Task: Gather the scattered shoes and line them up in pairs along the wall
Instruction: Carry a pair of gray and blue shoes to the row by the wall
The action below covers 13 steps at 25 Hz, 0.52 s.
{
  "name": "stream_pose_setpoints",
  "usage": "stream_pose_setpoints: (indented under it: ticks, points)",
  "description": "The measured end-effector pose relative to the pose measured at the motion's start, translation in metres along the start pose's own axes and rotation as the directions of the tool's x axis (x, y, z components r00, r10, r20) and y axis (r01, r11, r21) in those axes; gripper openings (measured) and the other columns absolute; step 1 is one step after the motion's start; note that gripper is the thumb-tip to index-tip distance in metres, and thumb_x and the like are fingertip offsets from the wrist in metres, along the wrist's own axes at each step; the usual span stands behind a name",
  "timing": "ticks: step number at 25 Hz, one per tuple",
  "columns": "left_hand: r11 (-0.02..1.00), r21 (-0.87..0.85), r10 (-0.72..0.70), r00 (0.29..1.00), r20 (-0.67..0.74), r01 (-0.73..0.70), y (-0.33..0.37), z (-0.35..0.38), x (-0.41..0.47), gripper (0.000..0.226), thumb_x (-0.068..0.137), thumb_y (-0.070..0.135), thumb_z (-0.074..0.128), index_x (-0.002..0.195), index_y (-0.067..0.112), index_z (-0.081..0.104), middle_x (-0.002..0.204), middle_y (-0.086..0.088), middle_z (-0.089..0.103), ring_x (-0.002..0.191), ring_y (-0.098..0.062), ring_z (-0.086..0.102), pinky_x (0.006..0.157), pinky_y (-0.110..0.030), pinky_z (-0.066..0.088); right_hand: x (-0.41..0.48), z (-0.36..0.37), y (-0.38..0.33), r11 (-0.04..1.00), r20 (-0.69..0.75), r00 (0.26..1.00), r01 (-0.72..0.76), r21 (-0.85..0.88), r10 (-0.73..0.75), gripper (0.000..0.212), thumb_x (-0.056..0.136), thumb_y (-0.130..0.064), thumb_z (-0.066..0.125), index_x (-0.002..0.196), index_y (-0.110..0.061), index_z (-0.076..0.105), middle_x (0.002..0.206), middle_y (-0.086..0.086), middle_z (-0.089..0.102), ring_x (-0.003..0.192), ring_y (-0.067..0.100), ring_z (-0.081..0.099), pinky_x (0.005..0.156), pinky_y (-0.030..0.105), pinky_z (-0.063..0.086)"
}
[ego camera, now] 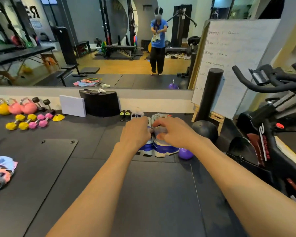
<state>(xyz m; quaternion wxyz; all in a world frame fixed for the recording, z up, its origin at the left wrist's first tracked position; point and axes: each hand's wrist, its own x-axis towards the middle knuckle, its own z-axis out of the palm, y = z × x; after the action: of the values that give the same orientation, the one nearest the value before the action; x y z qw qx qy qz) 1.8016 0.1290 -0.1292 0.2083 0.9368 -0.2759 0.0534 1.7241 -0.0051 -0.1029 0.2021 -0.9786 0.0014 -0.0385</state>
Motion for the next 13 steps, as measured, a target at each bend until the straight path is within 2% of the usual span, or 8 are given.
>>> stream_pose_setpoints:
  ticks: [4,7,9,13]
  points:
    - [1.0,0.027,-0.003,1.0,0.01,0.003,-0.031,0.028,0.12,0.021,0.088,0.028,0.057,0.097,0.009,0.056,0.099,-0.015,0.063,0.09,-0.035,0.059,0.07,-0.038,0.046,0.118,0.001,0.047,1.0,0.017,1.0,0.003,-0.012,-0.003,0.034,0.085,-0.021,0.059,0.118,-0.022,0.062,0.116,0.003,0.064,0.105,0.022,0.056,0.089,0.043,0.048]
    - [1.0,0.016,0.01,0.999,0.052,-0.011,-0.058,0.044,0.216,0.024,0.088,0.031,0.058,0.096,0.008,0.055,0.097,-0.016,0.063,0.088,-0.034,0.057,0.069,-0.037,0.045,0.208,0.002,0.077,0.998,-0.007,0.998,-0.058,-0.006,0.058,0.032,0.086,-0.018,0.056,0.118,-0.022,0.063,0.116,0.003,0.063,0.105,0.023,0.056,0.088,0.044,0.049]
    - [0.999,-0.013,0.037,0.988,0.153,-0.036,-0.07,0.045,0.272,0.029,0.085,0.035,0.064,0.094,0.009,0.053,0.094,-0.014,0.064,0.078,-0.029,0.056,0.066,-0.035,0.044,0.256,0.0,0.096,0.994,-0.02,0.994,-0.112,-0.017,0.111,0.035,0.087,-0.02,0.056,0.122,-0.024,0.059,0.122,0.002,0.062,0.109,0.023,0.056,0.089,0.044,0.049]
    - [0.982,-0.189,0.058,0.917,0.395,0.02,-0.091,0.058,0.372,0.041,0.067,0.026,0.081,0.095,0.012,0.055,0.092,-0.011,0.063,0.066,-0.026,0.068,0.061,-0.039,0.059,0.34,-0.004,0.138,0.98,-0.008,0.983,-0.183,-0.076,0.182,0.045,0.088,-0.027,0.058,0.132,-0.03,0.051,0.131,0.001,0.058,0.117,0.025,0.054,0.093,0.043,0.048]
